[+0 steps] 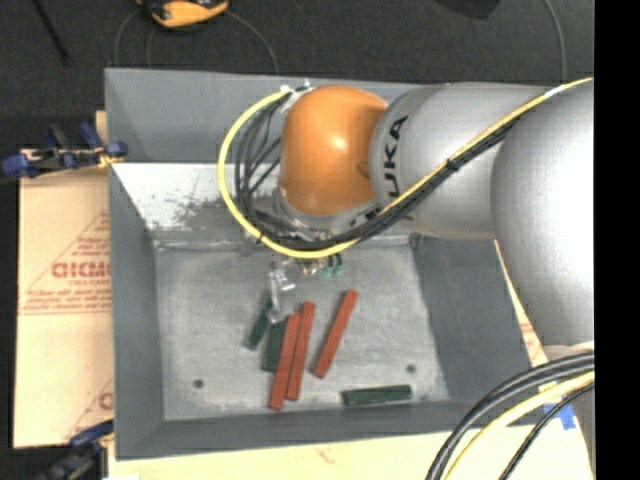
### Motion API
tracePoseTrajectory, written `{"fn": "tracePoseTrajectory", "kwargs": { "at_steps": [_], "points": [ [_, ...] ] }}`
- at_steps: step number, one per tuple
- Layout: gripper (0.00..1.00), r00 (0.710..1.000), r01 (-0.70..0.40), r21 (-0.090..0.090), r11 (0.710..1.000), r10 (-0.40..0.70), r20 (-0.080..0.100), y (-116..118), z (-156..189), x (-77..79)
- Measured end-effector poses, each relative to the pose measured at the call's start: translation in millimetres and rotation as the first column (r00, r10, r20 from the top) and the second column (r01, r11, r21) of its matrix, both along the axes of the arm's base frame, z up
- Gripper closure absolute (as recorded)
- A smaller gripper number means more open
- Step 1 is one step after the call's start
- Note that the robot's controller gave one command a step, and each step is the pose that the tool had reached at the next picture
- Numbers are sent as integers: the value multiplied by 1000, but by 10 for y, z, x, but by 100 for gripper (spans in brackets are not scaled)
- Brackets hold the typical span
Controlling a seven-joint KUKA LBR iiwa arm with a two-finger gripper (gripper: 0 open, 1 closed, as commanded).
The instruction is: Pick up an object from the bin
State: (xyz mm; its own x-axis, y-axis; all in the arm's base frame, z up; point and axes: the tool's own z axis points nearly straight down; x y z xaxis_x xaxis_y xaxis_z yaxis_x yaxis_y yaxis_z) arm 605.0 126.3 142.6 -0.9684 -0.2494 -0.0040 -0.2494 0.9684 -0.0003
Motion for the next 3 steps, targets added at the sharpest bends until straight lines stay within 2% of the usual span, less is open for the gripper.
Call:
{"fn": "tracePoseTrajectory", "kwargs": {
  "at_steps": [1, 2, 3],
  "points": [
    [0, 954, -300, -3, 954, 300, 1, -194, -313, -101],
    [0, 912, -409, -2, 912, 409, -2, -222, -240, -136],
    [0, 718, -696, -4, 718, 696, 1, -264, -624, -310]
  ]
}}
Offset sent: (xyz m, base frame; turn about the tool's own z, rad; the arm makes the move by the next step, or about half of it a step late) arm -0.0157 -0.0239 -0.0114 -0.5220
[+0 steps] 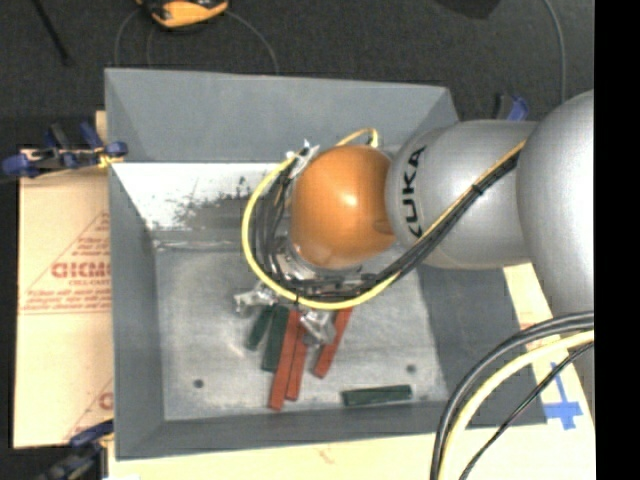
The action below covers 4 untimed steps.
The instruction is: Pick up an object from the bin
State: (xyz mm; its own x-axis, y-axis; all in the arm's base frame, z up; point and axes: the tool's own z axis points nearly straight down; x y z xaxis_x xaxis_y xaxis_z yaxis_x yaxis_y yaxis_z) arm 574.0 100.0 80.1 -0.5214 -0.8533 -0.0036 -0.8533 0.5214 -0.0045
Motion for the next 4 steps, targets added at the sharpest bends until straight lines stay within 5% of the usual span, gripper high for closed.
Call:
{"fn": "tracePoseTrajectory", "kwargs": {
  "at_steps": [1, 4],
  "points": [
    [100, 978, -209, 4, 978, 209, 14, -46, -44, -130],
    [100, 978, -206, 0, 978, 206, 0, -58, 160, -146]
  ]
}}
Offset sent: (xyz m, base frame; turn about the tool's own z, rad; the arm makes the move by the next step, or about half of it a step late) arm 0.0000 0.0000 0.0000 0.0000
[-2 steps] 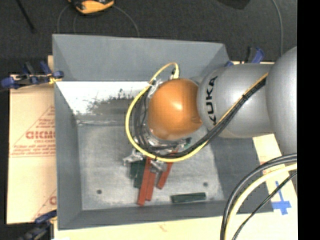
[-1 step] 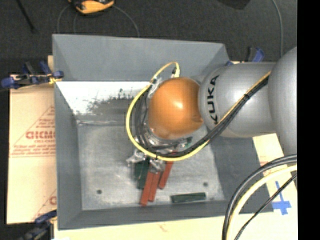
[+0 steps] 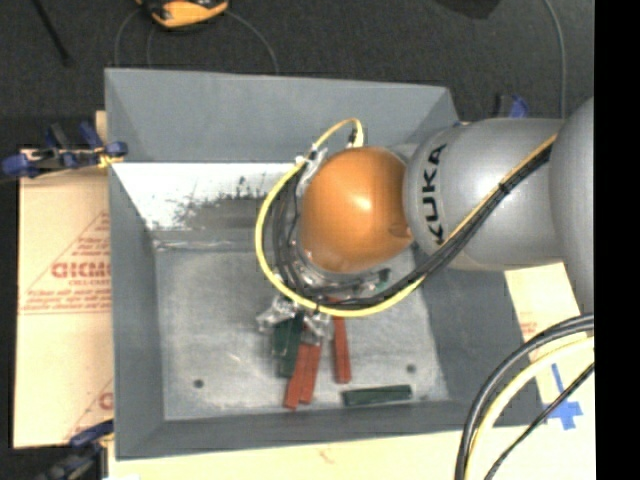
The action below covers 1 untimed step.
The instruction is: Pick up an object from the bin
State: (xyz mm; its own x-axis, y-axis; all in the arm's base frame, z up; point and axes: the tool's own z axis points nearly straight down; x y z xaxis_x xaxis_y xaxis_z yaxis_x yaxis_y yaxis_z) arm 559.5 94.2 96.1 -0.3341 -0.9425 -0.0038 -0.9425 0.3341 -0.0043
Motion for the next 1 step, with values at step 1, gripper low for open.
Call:
{"fn": "tracePoseTrajectory", "kwargs": {
  "at_steps": [1],
  "points": [
    [100, 1000, 2, -1, 1000, -2, 1, -2, 87, 13]
  ]
}}
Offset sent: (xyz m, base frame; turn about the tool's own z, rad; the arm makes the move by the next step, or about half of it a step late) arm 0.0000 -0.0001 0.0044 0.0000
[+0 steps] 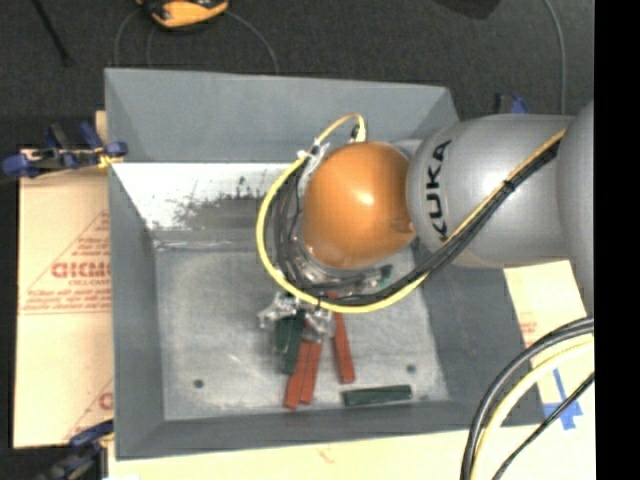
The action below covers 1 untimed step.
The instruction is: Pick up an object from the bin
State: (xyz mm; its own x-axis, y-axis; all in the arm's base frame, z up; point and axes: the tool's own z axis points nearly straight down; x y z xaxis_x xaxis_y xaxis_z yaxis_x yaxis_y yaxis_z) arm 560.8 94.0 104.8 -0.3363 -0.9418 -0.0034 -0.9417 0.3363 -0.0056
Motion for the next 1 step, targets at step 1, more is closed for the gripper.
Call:
{"fn": "tracePoseTrajectory", "kwargs": {
  "at_steps": [1],
  "points": [
    [100, 1000, 0, 0, 1000, 0, -1, 3, 37, 4]
  ]
}}
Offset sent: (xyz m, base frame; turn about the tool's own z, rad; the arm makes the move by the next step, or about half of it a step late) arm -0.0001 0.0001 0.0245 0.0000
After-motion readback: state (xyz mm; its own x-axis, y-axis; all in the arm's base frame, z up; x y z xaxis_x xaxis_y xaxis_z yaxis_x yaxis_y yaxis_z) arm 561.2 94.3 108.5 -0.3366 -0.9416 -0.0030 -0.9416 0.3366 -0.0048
